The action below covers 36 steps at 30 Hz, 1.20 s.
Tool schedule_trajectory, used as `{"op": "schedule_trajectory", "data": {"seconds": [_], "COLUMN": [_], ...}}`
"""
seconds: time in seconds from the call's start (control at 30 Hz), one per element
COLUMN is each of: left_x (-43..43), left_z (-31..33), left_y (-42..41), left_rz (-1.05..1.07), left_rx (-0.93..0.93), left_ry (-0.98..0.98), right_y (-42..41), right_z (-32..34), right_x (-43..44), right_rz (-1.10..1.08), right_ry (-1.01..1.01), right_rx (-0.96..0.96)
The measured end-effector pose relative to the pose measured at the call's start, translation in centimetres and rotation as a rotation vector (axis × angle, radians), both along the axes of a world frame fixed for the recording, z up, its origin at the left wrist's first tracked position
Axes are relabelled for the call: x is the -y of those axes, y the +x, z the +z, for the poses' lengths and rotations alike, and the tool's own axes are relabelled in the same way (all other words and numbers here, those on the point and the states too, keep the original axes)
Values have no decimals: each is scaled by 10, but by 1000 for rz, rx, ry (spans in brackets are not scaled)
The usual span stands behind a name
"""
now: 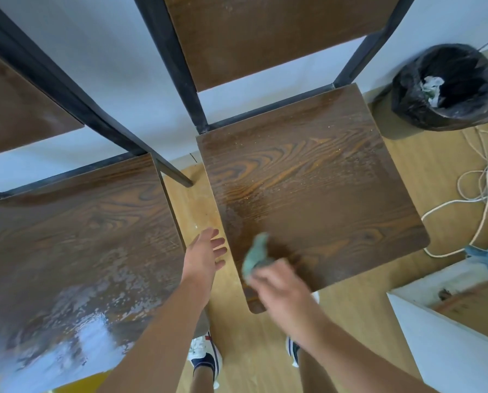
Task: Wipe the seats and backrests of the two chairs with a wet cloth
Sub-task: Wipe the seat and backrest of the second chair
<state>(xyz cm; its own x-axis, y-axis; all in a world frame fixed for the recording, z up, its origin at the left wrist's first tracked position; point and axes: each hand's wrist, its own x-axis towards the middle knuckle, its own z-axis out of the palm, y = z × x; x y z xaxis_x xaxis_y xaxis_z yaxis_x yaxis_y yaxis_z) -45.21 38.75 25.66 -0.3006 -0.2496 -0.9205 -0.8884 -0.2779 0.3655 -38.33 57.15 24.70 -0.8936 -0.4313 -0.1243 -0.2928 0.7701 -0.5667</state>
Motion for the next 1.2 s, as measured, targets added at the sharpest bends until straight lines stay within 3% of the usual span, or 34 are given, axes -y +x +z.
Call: {"op": "schedule_trajectory", "data": {"seconds": [0.07,0.1,0.17,0.23,0.3,0.43,0.5,0.6,0.73,0.8,0.9,0.97,1.07,1.2], "left_x": [1,1,1,3,2,4,5,6,4,4,5,7,9,11], "left_z": [1,1,0,0,-1,0,0,-1,0,0,-1,-1,-1,-3], "left_y": [0,1,2,2,3,0,-3,-8,-16,-20,-23,-24,-29,-40], "left_rz": [-5,-3,6,7,10,17,22,27,-23,-16,15,18,23,57], "left_rx": [-4,-4,-8,-6,3,-2,-4,-8,-31,-46,-50,-51,-67,-98], "left_ry": [0,2,7,7,3,4,-3,-15,-54,-67,-64,-66,-63,-64], "right_y": [18,11,-21,-56,-61,-13,-18,-37,-45,-67,-129,-176,-227,-241], "right_z": [11,15,20,14,8,13,13,6,4,6,-5,-1,7,11], "right_x": [16,18,17,6,5,21,13,5,8,11,9,-9,-94,-176], "right_rz": [437,459,166,-182,-270,376,356,34,359,380,218,1,-538,-813], "right_ry": [-65,-94,-141,-11,15,3,-40,-10,37,64,129,168,192,480], "right_rx": [15,41,64,-43,-76,76,61,-6,-5,-41,-221,-269,-185,-151]}}
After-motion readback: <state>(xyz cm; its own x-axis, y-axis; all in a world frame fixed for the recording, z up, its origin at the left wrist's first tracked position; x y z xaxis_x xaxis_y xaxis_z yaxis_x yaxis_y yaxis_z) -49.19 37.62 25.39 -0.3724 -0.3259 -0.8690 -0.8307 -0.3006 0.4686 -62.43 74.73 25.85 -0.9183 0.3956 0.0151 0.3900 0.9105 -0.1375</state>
